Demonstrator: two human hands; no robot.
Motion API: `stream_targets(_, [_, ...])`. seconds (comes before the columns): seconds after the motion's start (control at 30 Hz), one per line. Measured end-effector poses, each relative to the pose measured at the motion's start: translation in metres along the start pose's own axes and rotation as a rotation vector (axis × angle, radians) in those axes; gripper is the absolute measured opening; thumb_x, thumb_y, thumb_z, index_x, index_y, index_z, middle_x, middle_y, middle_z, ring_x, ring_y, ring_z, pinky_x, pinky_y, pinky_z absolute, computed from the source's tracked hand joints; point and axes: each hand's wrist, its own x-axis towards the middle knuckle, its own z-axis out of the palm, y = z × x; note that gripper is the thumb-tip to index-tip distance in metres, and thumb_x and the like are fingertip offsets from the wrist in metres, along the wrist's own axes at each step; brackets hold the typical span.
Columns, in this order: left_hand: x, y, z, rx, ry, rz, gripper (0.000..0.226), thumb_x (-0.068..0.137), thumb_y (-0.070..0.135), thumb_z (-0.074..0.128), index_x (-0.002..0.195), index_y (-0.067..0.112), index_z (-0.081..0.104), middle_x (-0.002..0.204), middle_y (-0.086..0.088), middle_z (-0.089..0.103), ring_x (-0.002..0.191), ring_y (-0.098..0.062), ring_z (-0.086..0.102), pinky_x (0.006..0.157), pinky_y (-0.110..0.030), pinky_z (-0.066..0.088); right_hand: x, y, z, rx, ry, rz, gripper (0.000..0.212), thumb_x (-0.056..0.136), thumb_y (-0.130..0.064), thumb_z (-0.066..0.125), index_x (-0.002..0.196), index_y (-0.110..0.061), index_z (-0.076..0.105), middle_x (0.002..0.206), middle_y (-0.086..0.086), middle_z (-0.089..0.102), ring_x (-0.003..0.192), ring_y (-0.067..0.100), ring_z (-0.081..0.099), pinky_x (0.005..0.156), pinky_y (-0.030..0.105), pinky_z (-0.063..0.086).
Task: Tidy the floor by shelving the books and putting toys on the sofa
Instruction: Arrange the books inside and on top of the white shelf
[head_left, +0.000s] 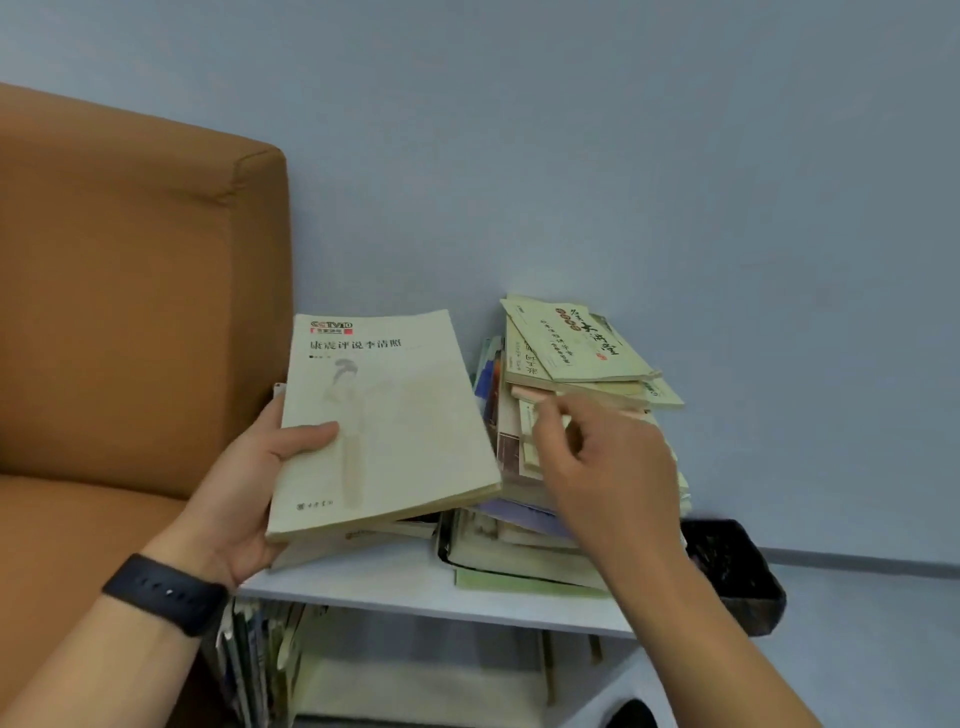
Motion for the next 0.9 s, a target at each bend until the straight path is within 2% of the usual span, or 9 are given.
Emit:
stream_targets(0.1, [0.013, 0.0, -0.022, 0.185, 0.164, -0.006, 0.044, 0.096, 0.003, 0.053, 0.125, 0.036, 0.059, 0.119, -0.007, 0.073, 0.1, -0.036, 0.072, 0.073, -0.047, 0.06, 0.029, 0.01, -0.001, -0.152, 0.099, -0.003, 0.027, 0.094, -0.038, 0.056, 0.115, -0.026, 0.069, 0.11, -0.006, 0.067, 0.101, 0.02, 0.057, 0.078, 0.036, 0.048])
stream_targets(0.17, [0.017, 0.002, -0.029, 0.307, 0.219, -0.007, 0.043, 0.095, 0.0, 0.054, 0.117, 0.036, 0.06, 0.118, -0.008, 0.072, 0.1, -0.036, 0.071, 0.08, -0.049, 0.058, 0.051, 0.015, 0.004, -0.239, -0.024, 0.042, 0.049, 0.089, -0.049, 0.06, 0.132, -0.025, 0.06, 0.135, 0.0, 0.056, 0.119, 0.025, 0.051, 0.095, 0.04, 0.044])
stream_targets(0.27, [0.02, 0.0, -0.027, 0.4, 0.199, -0.02, 0.043, 0.095, 0.001, 0.057, 0.122, 0.035, 0.059, 0.113, -0.004, 0.074, 0.095, -0.033, 0.073, 0.076, -0.047, 0.059, 0.067, 0.016, 0.013, -0.26, -0.214, 0.11, 0.078, 0.083, -0.07, 0.055, 0.15, -0.031, 0.04, 0.156, 0.0, 0.037, 0.14, 0.027, 0.035, 0.113, 0.045, 0.032])
stream_targets(0.33, [0.022, -0.004, -0.028, 0.491, 0.199, 0.009, 0.041, 0.093, 0.001, 0.061, 0.12, 0.032, 0.062, 0.108, -0.002, 0.076, 0.089, -0.029, 0.075, 0.075, -0.045, 0.06, 0.071, 0.012, 0.021, -0.278, -0.307, 0.115, 0.082, 0.084, -0.075, 0.048, 0.152, -0.033, 0.034, 0.159, 0.001, 0.034, 0.144, 0.028, 0.029, 0.116, 0.045, 0.025])
stream_targets(0.5, [0.02, -0.016, -0.027, 0.737, 0.303, 0.109, 0.029, 0.094, 0.012, 0.064, 0.114, 0.032, 0.067, 0.097, 0.006, 0.077, 0.08, -0.022, 0.075, 0.069, -0.041, 0.06, 0.073, 0.011, 0.035, -0.431, -0.329, 0.068, 0.084, 0.08, -0.082, 0.042, 0.146, -0.03, 0.041, 0.151, 0.005, 0.043, 0.138, 0.031, 0.038, 0.117, 0.049, 0.026])
stream_targets(0.63, [0.022, -0.019, -0.024, 1.079, 0.438, 0.28, 0.038, 0.094, 0.021, 0.06, 0.121, 0.048, 0.057, 0.101, 0.013, 0.067, 0.084, -0.02, 0.067, 0.067, -0.036, 0.054, 0.076, 0.007, 0.041, -0.356, -0.092, 0.055, 0.035, 0.092, -0.05, 0.039, 0.104, -0.021, 0.056, 0.094, 0.002, 0.061, 0.091, 0.03, 0.055, 0.077, 0.04, 0.043])
stream_targets(0.73, [0.031, -0.025, -0.031, 1.137, 0.519, 0.298, 0.041, 0.095, 0.024, 0.06, 0.136, 0.026, 0.061, 0.133, 0.001, 0.057, 0.111, -0.023, 0.057, 0.091, -0.04, 0.048, 0.071, 0.004, 0.04, -0.232, -0.005, 0.042, 0.026, 0.095, -0.043, 0.04, 0.089, -0.021, 0.052, 0.076, -0.003, 0.057, 0.076, 0.027, 0.053, 0.063, 0.037, 0.04])
stream_targets(0.83, [0.031, -0.024, -0.027, 0.98, 0.479, 0.426, 0.031, 0.096, 0.018, 0.06, 0.125, 0.026, 0.068, 0.127, 0.006, 0.063, 0.102, -0.015, 0.059, 0.083, -0.03, 0.046, 0.058, 0.008, 0.029, -0.103, -0.014, -0.119, 0.025, 0.102, -0.043, 0.043, 0.094, -0.022, 0.054, 0.07, -0.004, 0.059, 0.068, 0.025, 0.055, 0.059, 0.036, 0.041])
stream_targets(0.9, [0.03, -0.016, -0.02, 0.489, 0.379, 0.359, 0.022, 0.099, 0.021, 0.057, 0.115, 0.021, 0.072, 0.118, -0.002, 0.072, 0.088, -0.015, 0.064, 0.072, -0.026, 0.048, 0.043, 0.005, 0.017, 0.085, -0.027, -0.286, 0.008, 0.102, -0.032, 0.052, 0.099, -0.027, 0.058, 0.067, -0.013, 0.057, 0.065, 0.01, 0.054, 0.057, 0.032, 0.038])
